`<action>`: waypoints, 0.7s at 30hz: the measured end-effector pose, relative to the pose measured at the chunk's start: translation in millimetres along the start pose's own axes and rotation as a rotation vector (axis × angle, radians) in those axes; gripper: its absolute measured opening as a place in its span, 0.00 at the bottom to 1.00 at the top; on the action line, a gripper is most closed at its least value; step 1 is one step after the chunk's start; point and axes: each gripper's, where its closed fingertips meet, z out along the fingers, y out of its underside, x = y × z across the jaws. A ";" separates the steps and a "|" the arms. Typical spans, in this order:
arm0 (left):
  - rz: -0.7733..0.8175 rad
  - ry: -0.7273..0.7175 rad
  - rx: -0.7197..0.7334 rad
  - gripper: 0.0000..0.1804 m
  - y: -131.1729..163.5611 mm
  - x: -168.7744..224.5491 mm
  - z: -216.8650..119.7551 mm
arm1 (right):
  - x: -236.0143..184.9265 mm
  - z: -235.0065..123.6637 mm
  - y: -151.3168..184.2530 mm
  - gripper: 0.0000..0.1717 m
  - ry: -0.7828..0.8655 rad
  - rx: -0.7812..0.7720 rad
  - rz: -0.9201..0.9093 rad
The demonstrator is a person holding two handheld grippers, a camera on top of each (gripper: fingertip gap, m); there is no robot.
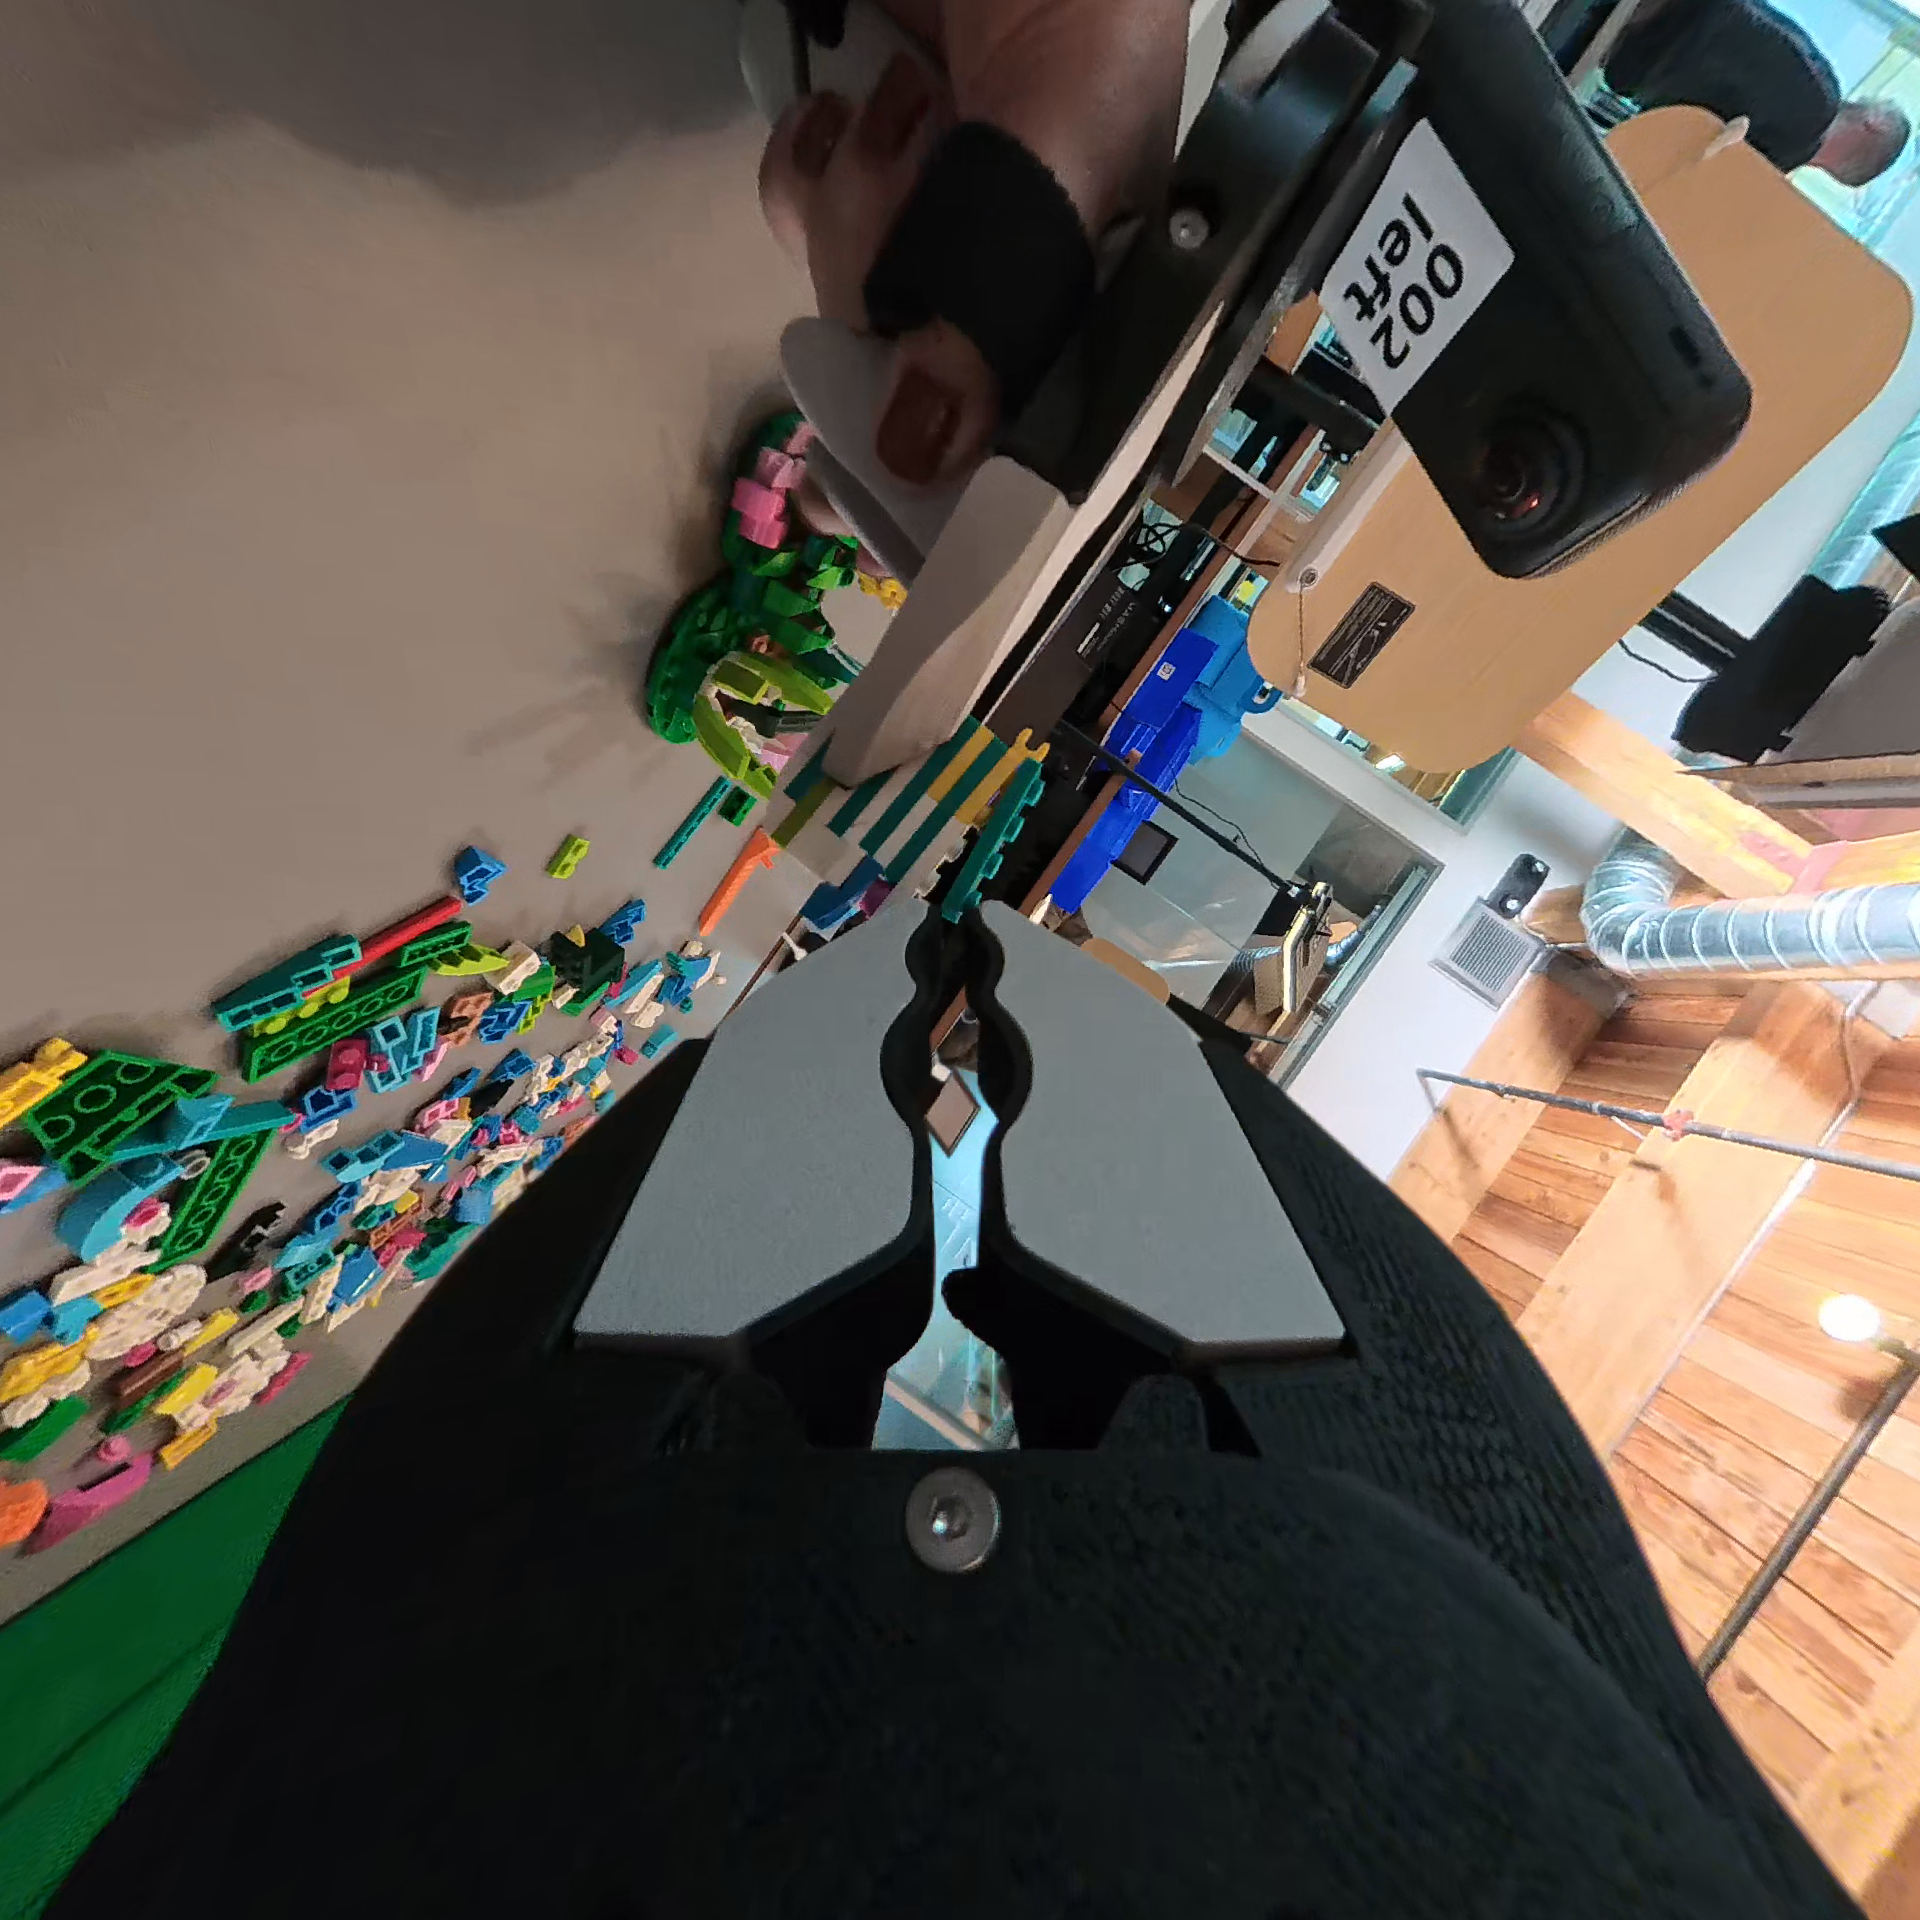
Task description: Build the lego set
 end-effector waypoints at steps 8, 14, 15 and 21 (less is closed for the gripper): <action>0.023 -0.001 -0.010 0.05 1.1 1.4 1.0 | -0.8 -1.8 -0.4 0.03 -0.077 0.034 -0.013; 0.023 -0.001 -0.012 0.05 1.9 1.1 1.4 | -1.5 -1.9 0.4 0.03 -0.085 0.036 -0.048; 0.023 -0.001 -0.013 0.05 2.1 1.2 1.4 | -1.9 -1.9 0.8 0.03 -0.085 0.033 -0.053; 0.033 -0.011 -0.014 0.05 1.7 -0.3 0.9 | -0.3 -2.0 11.5 0.04 -0.091 0.003 0.016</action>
